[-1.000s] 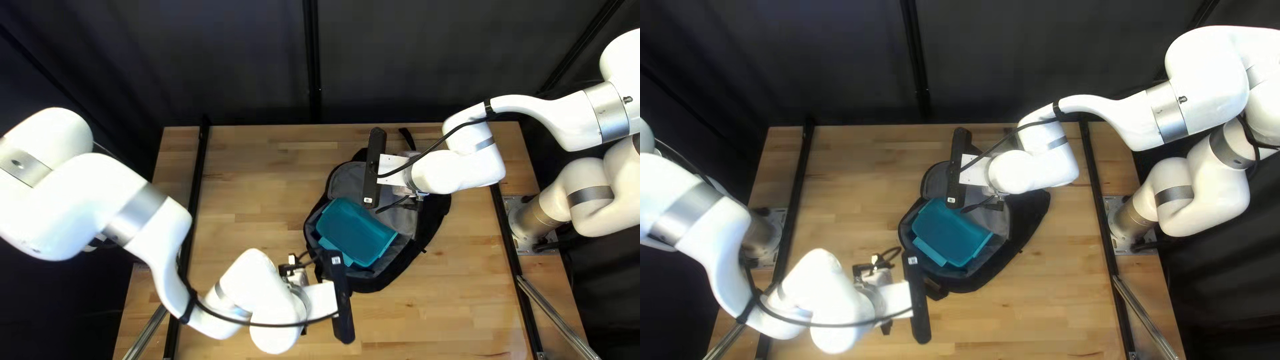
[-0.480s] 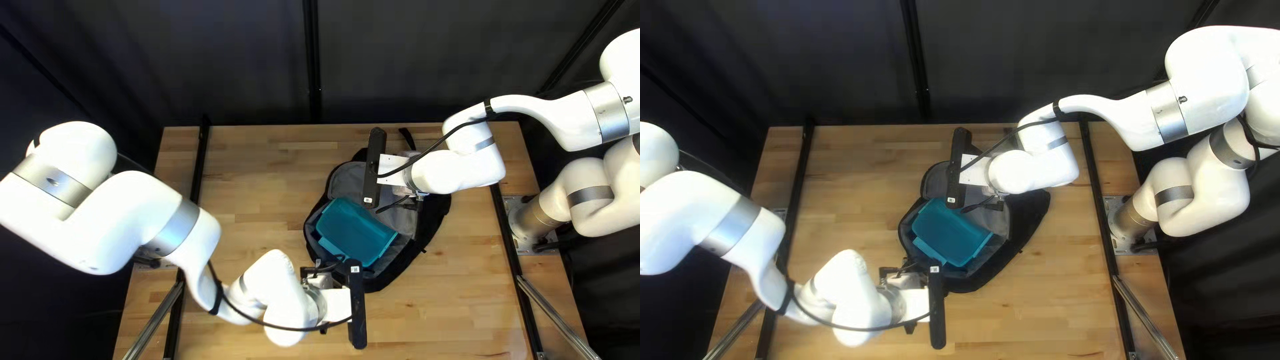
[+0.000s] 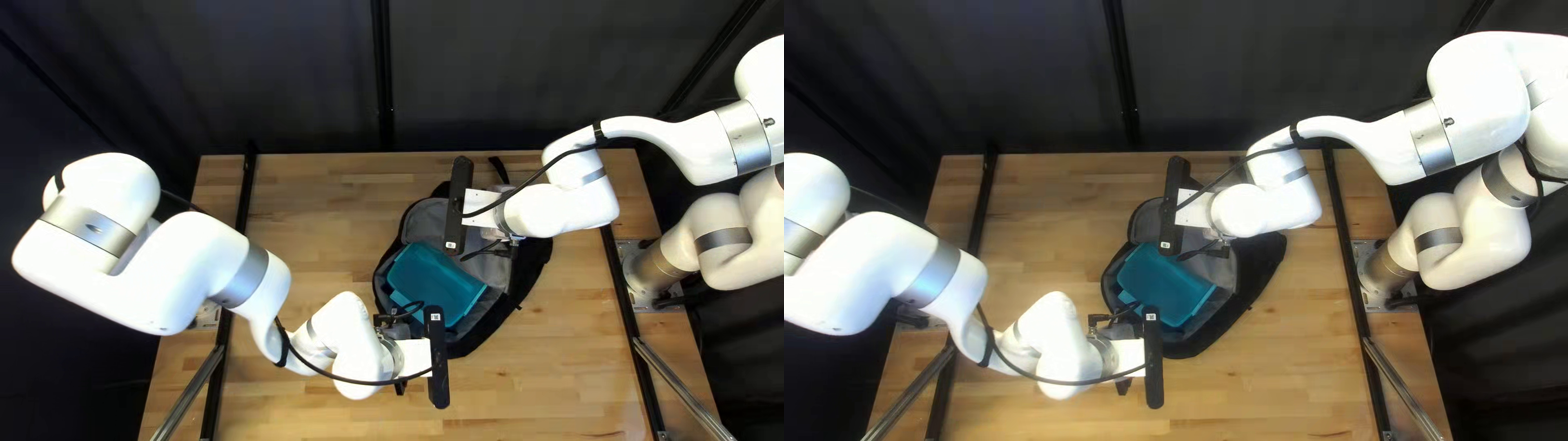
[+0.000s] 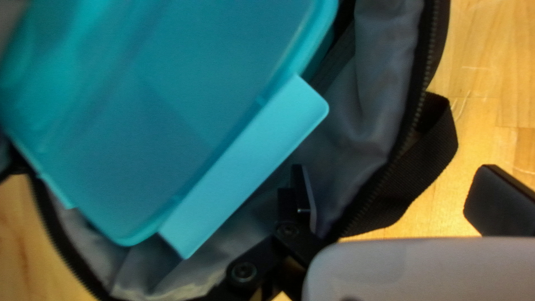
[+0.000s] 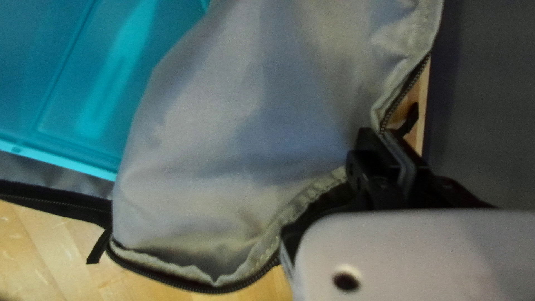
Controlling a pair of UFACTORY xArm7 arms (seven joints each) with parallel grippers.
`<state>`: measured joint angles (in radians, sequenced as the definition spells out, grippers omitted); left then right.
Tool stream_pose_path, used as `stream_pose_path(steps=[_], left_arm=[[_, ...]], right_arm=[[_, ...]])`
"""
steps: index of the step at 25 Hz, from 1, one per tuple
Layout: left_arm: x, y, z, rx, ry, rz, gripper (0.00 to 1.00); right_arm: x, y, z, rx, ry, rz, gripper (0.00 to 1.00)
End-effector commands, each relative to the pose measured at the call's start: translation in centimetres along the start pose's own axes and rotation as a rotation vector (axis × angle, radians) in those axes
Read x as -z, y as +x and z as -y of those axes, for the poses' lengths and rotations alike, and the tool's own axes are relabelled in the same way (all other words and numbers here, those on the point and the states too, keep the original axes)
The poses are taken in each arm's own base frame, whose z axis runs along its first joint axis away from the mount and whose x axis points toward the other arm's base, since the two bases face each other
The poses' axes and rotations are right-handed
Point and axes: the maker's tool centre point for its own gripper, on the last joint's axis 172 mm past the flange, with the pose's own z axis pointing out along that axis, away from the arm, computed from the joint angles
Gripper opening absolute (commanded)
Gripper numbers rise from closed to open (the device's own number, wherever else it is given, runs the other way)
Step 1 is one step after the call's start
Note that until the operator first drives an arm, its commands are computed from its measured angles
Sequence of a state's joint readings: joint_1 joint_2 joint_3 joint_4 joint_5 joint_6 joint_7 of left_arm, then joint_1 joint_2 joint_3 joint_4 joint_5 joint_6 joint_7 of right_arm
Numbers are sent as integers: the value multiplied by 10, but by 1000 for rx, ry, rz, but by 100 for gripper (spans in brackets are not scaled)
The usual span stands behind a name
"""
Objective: Remove a lunch box from a kids backpack
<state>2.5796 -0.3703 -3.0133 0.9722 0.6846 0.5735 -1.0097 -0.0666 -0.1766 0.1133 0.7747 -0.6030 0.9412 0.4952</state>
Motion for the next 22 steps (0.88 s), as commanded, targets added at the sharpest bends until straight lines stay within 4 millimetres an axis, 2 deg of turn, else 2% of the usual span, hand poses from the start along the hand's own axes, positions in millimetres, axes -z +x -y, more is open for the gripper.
stream_pose_path(steps=[1,7,9,13,22], left_arm=[[-11,-9,-9,13,-11,2,100],[-13,-14,-11,27,-17,7,100],[-5,-13,-7,29,-16,6,100],[29,-11,4,14,6,4,100],[70,-18,10,-27,78,6,100]], right_arm=[[0,0,0,0,0,0,0],[0,0,0,0,0,0,0],[0,0,0,0,0,0,0],[0,0,0,0,0,0,0],[0,0,0,0,0,0,0]])
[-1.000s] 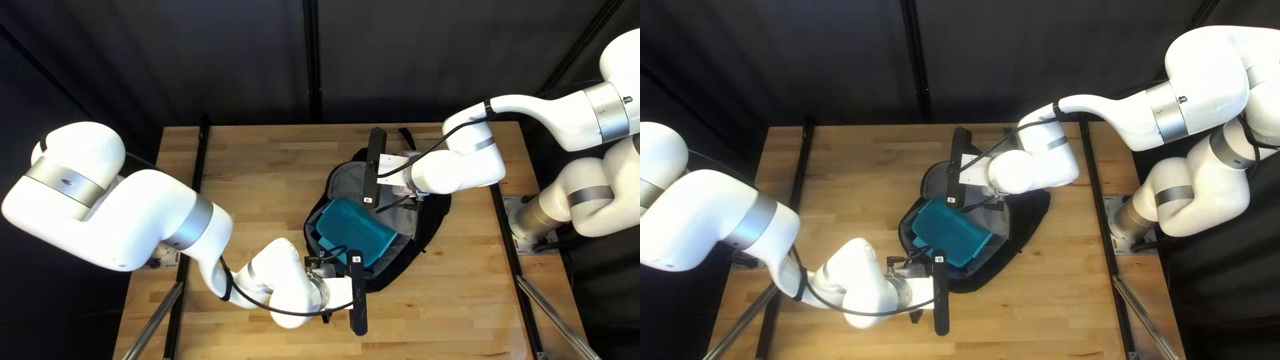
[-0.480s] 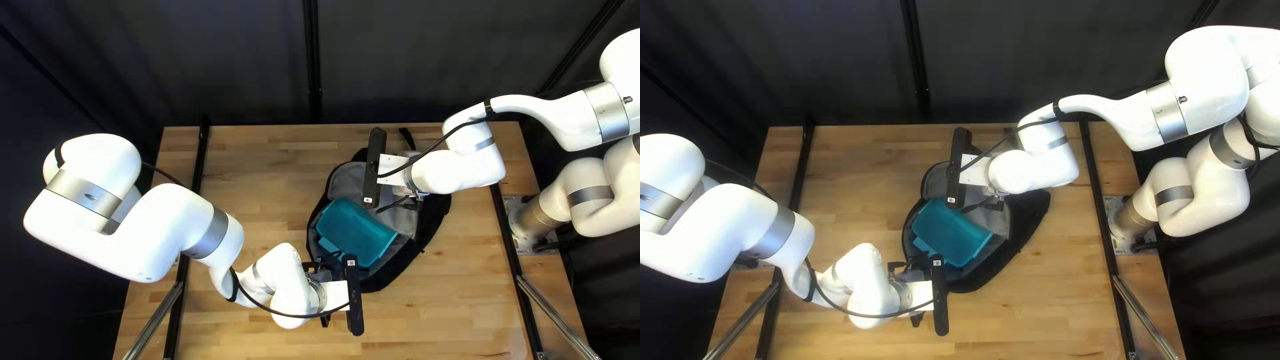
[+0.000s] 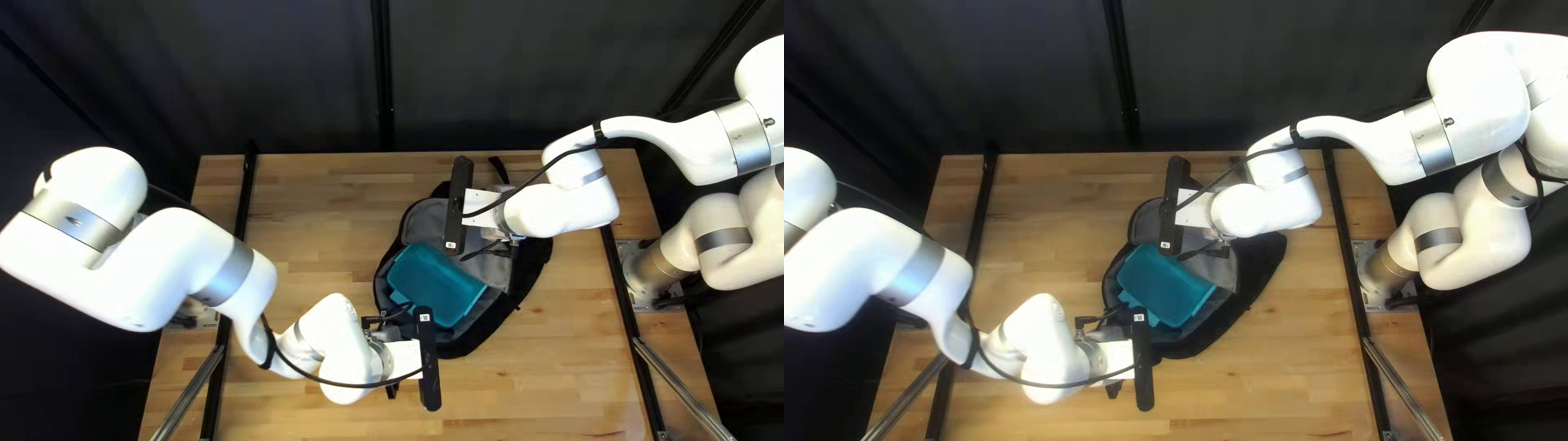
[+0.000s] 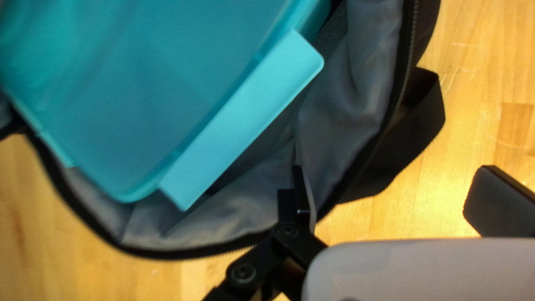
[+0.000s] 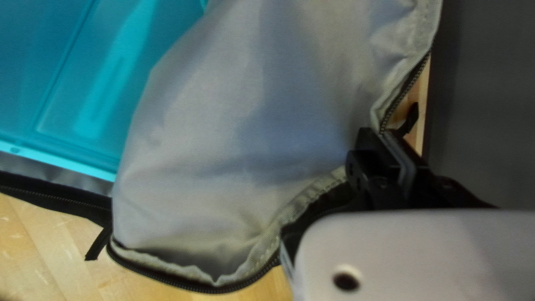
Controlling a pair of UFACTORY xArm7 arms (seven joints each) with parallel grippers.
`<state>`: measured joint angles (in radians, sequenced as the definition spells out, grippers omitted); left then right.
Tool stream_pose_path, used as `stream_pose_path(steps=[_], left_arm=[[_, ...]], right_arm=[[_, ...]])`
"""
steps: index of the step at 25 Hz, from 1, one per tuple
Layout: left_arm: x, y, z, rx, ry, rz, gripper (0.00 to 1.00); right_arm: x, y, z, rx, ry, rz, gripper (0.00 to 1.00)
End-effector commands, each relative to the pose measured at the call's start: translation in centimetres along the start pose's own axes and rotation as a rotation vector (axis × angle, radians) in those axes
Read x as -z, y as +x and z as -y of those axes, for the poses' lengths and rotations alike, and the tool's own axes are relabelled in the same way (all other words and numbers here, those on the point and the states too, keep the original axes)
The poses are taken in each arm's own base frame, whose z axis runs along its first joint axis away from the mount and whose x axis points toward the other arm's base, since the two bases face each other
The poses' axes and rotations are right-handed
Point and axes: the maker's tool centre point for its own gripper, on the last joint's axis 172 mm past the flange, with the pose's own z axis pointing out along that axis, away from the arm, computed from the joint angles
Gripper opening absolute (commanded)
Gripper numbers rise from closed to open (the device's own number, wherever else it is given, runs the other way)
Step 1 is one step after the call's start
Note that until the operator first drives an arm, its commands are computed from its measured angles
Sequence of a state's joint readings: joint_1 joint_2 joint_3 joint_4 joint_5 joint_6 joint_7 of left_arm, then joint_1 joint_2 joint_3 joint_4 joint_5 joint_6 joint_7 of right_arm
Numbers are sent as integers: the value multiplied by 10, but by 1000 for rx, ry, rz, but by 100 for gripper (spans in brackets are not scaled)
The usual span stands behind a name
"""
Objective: Remove a lunch box from a kids backpack
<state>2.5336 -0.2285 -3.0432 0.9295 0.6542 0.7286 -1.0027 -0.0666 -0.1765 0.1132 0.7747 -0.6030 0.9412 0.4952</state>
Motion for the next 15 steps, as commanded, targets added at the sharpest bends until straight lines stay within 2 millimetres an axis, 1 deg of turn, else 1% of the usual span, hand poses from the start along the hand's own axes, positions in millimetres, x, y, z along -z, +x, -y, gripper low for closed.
stream_pose_path(steps=[1,2,4,5,8,9,15], left_arm=[[29,-5,7,-31,66,-1,100],[37,-4,10,-36,86,-2,100],[65,-3,17,-53,163,-2,100],[73,-2,18,-58,189,3,100],[75,-2,19,-61,200,5,100],[105,-5,29,-91,329,77,100],[105,-5,29,-91,329,77,100]], right_arm=[[0,0,0,0,0,0,0],[0,0,0,0,0,0,0],[0,0,0,0,0,0,0],[0,0,0,0,0,0,0],[0,0,0,0,0,0,0],[0,0,0,0,0,0,0],[0,0,0,0,0,0,0]])
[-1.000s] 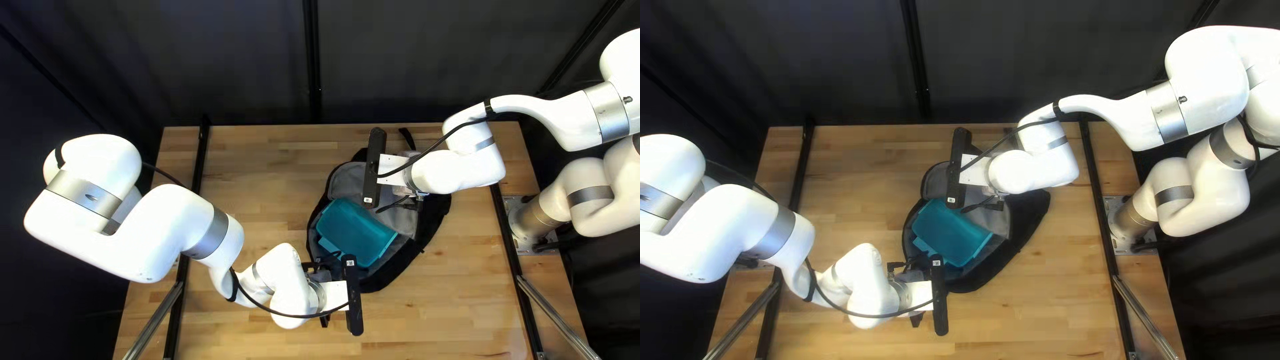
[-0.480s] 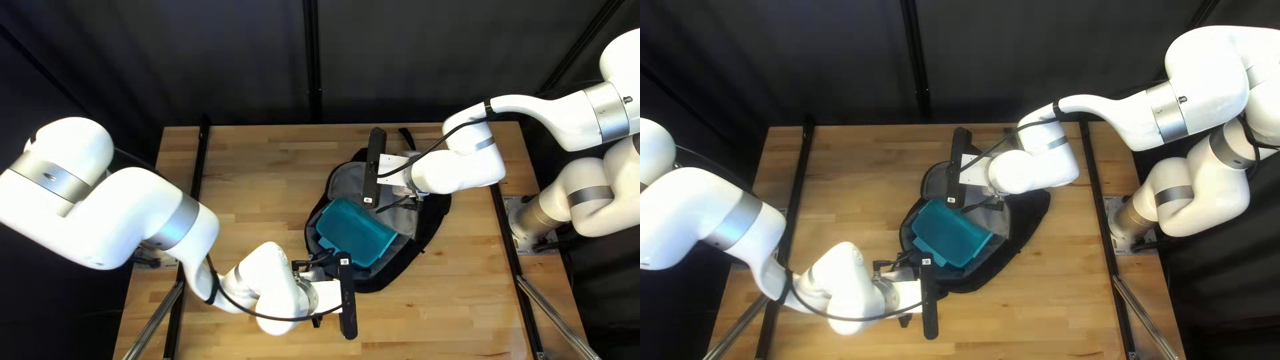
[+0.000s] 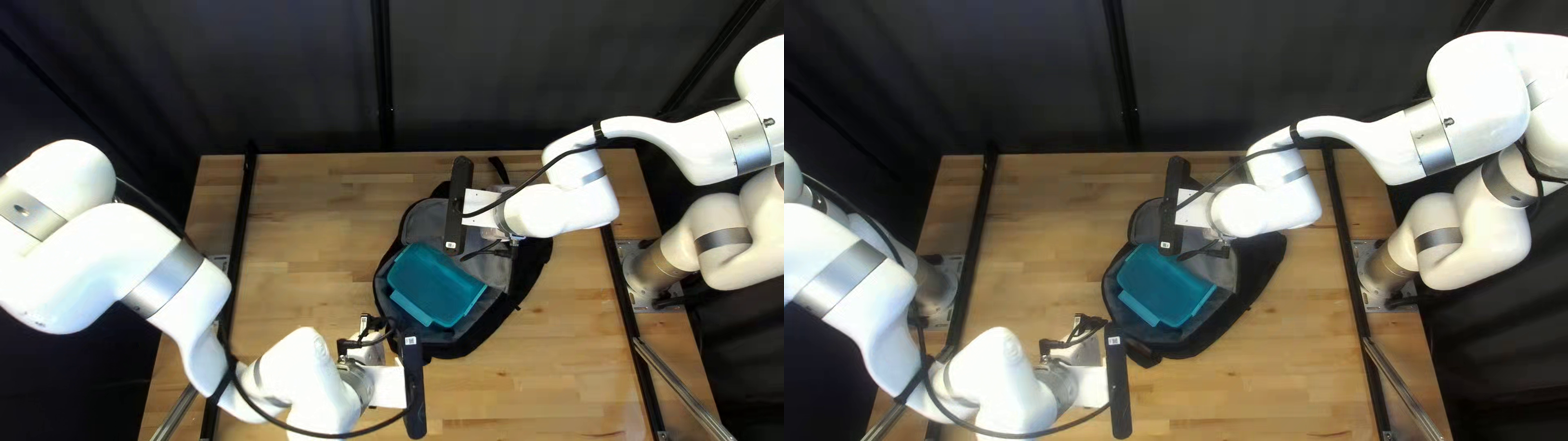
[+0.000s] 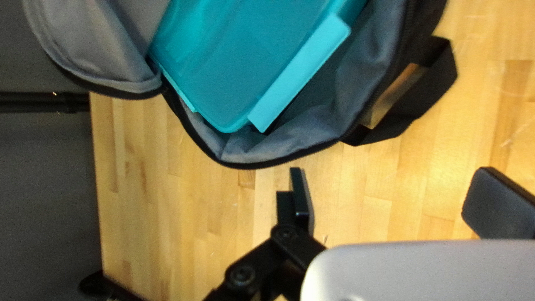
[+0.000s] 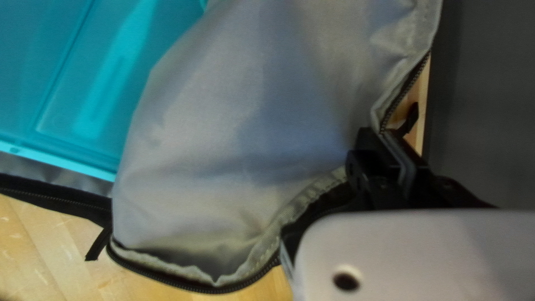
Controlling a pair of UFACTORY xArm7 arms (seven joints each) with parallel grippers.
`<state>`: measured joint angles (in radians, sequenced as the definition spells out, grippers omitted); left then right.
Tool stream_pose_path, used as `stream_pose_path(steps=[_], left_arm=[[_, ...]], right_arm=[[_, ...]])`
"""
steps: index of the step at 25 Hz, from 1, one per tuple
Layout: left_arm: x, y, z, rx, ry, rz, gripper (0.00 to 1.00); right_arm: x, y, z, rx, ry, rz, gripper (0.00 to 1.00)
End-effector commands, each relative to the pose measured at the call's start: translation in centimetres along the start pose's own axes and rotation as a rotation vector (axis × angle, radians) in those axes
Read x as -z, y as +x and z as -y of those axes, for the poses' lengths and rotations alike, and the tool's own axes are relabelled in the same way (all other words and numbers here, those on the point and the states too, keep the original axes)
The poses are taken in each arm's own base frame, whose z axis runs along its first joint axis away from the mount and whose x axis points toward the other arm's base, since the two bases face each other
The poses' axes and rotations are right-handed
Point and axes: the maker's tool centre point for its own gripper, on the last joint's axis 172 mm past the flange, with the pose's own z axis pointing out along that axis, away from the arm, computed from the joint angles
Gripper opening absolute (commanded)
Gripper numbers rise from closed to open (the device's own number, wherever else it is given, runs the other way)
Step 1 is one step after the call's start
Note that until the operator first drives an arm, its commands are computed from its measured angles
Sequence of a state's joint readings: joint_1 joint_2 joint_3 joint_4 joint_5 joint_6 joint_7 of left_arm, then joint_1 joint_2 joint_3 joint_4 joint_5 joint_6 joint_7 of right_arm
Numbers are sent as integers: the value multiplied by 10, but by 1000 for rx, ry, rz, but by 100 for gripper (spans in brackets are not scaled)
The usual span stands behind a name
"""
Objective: Remove a lunch box from a kids backpack
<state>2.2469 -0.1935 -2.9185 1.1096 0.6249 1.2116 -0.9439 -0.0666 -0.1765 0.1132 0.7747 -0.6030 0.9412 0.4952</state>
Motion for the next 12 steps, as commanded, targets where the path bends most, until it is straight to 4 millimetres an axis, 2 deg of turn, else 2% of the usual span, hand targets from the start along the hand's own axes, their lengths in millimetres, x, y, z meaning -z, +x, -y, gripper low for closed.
stream_pose_path(steps=[1,9,12], left_arm=[[19,-3,9,-20,68,32,100],[20,-5,10,1,53,40,100],[25,8,-6,-131,84,-14,100]], right_arm=[[0,0,0,0,0,0,0],[0,0,0,0,0,0,0],[0,0,0,0,0,0,0]])
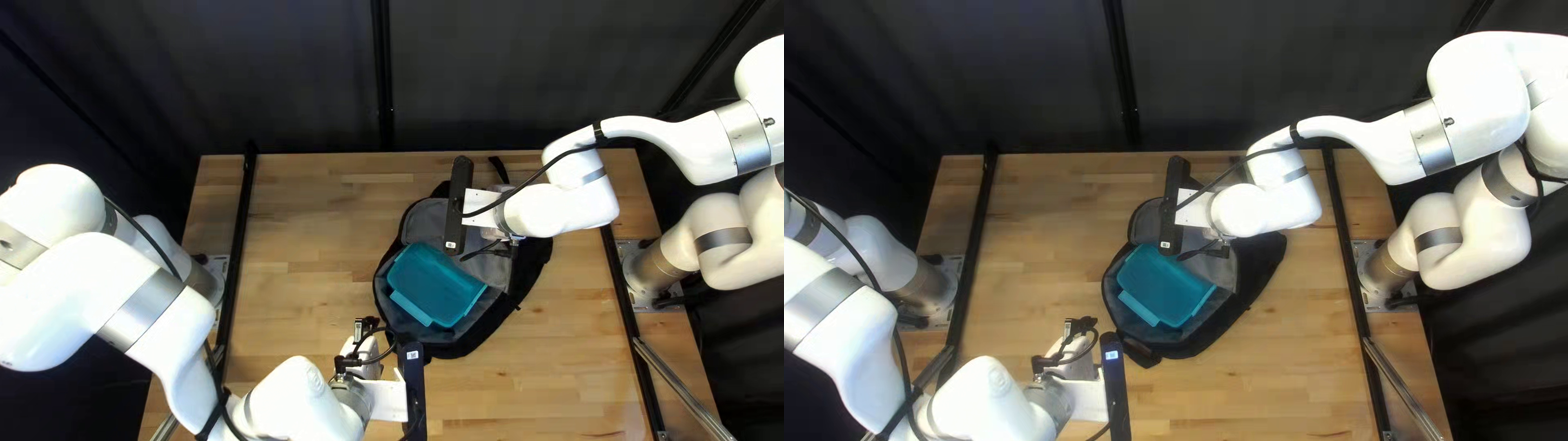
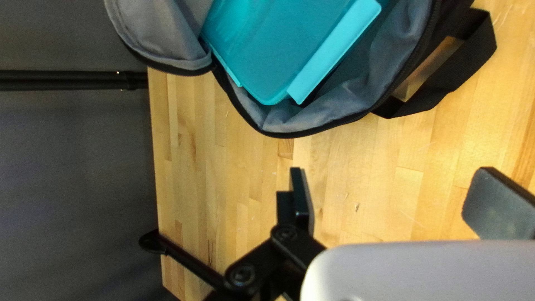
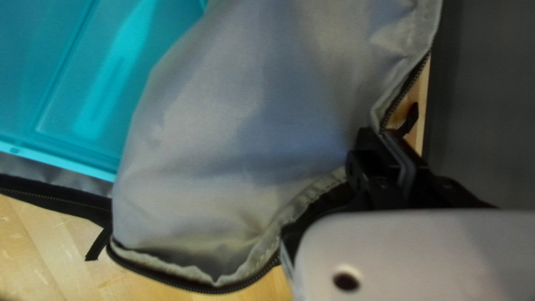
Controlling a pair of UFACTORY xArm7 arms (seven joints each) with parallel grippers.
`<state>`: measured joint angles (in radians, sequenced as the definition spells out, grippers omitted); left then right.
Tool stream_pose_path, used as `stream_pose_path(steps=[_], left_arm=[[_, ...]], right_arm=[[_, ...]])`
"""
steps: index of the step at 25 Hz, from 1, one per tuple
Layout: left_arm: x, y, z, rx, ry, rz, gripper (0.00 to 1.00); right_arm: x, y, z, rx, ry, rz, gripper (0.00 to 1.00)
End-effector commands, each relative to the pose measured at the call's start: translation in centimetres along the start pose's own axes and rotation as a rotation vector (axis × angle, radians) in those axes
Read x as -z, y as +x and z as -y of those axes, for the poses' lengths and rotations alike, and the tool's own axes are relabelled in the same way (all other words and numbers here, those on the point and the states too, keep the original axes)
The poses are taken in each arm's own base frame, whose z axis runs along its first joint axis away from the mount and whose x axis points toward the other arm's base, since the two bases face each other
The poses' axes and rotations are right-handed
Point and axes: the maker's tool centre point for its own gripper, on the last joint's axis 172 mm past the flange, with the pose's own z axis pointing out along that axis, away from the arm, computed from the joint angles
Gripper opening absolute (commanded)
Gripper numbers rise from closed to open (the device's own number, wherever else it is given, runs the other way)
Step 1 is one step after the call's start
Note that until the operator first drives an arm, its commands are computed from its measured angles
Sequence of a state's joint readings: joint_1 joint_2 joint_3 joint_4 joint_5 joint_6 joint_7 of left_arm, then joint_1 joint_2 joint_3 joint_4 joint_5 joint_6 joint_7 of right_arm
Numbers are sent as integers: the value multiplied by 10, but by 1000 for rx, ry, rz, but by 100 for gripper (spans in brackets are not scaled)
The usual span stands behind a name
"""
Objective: Remove a lunch box from a kids backpack
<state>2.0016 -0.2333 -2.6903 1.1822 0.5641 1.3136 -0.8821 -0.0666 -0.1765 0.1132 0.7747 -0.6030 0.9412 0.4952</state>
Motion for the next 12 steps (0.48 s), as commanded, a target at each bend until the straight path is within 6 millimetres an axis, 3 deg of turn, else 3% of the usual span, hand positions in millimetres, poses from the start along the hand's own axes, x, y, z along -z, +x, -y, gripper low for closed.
stream_pose_path(steps=[1,5,8,12], left_arm=[[11,15,-17,-176,58,-75,100],[11,20,-16,-299,140,-134,100],[-7,17,-7,-339,180,-173,100],[-48,19,4,-363,231,-230,100]], right_arm=[[0,0,0,0,0,0,0],[0,0,0,0,0,0,0],[0,0,0,0,0,0,0],[0,0,0,0,0,0,0]])
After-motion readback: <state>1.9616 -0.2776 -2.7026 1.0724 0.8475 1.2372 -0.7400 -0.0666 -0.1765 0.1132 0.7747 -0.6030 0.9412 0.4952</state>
